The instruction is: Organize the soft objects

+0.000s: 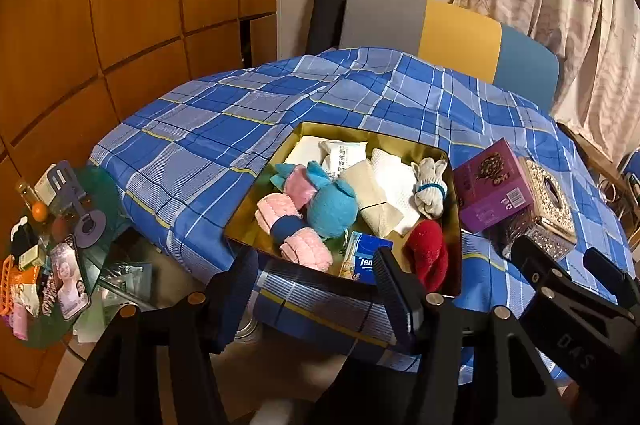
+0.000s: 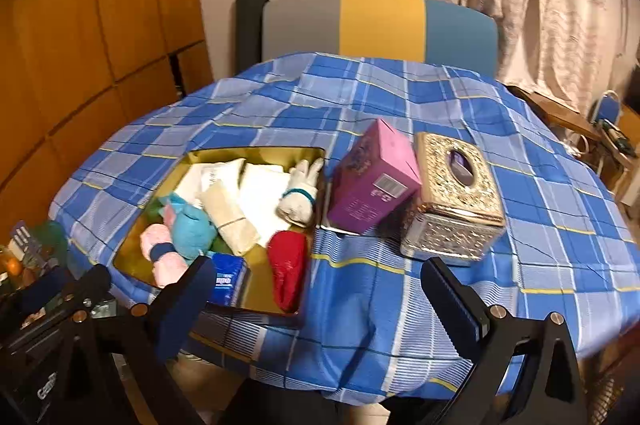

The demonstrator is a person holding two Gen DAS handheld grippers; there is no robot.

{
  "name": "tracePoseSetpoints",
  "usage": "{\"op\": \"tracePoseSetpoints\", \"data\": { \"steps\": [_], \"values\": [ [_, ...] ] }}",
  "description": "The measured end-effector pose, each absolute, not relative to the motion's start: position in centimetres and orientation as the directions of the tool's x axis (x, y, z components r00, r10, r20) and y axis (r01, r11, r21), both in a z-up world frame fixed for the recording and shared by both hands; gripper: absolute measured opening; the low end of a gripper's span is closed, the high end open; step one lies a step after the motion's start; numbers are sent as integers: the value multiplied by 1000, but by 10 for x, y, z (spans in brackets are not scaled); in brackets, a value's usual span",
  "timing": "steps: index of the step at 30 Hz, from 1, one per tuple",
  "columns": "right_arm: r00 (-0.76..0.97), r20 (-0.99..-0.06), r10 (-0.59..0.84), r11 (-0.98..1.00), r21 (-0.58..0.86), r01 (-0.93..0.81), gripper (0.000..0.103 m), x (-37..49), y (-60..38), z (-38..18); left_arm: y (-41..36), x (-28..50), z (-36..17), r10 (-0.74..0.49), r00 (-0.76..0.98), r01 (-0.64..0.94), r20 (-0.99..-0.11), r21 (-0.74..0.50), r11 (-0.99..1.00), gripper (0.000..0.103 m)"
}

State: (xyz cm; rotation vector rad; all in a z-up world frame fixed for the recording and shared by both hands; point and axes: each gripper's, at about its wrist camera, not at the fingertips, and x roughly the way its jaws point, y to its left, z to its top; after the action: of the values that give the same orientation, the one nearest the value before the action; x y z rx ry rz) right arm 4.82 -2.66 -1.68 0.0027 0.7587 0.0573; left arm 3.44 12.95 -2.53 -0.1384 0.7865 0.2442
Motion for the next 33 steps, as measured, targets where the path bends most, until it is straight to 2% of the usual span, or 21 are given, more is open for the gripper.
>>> {"op": "tracePoseSetpoints", "data": {
  "steps": [33],
  "values": [
    [729, -684, -1, 1000, -9, -8, 103, 46, -30, -18, 128, 31, -19, 155, 689, -248, -708, -30, 968, 60]
  ]
}}
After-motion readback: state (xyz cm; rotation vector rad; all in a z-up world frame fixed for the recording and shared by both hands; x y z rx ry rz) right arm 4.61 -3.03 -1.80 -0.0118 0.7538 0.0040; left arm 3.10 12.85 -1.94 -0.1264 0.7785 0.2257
